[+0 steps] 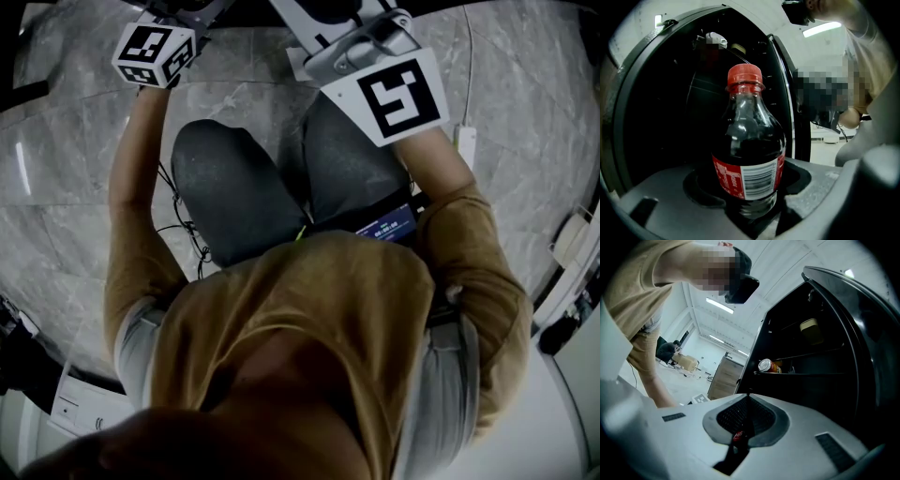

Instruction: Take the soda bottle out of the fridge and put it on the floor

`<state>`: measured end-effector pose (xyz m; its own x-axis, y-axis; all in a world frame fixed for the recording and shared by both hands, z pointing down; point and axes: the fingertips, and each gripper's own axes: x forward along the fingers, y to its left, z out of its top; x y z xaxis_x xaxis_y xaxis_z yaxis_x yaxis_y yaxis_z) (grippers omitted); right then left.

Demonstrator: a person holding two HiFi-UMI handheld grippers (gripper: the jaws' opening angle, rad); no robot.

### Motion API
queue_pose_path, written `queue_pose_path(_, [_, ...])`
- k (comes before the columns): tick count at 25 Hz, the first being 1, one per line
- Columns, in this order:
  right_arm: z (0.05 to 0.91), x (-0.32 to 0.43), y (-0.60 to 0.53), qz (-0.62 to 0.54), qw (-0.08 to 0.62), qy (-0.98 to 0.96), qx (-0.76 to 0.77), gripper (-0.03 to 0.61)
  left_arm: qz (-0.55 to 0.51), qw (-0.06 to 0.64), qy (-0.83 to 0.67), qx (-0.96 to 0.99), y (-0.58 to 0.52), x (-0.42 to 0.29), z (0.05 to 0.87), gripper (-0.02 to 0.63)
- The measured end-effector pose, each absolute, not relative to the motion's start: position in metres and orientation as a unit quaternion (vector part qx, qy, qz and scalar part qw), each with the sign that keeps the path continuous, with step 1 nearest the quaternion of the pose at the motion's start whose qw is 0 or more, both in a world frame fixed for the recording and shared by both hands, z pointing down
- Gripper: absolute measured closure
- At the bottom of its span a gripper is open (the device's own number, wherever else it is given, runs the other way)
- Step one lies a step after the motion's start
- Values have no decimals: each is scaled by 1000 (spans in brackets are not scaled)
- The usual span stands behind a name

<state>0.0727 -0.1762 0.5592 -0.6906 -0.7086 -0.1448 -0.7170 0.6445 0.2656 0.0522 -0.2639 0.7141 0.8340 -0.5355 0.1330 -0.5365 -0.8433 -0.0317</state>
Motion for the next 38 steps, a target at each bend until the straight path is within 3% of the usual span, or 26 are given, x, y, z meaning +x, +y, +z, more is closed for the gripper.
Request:
queue_pose_path(21, [561,47,-167,166,40,913,-370,575,97,-1,-244,965,-176,19,769,307])
queue_pose_path(38, [570,50,-157,168,40,912,-371,575,187,40,-285,939,-179,6,902,307])
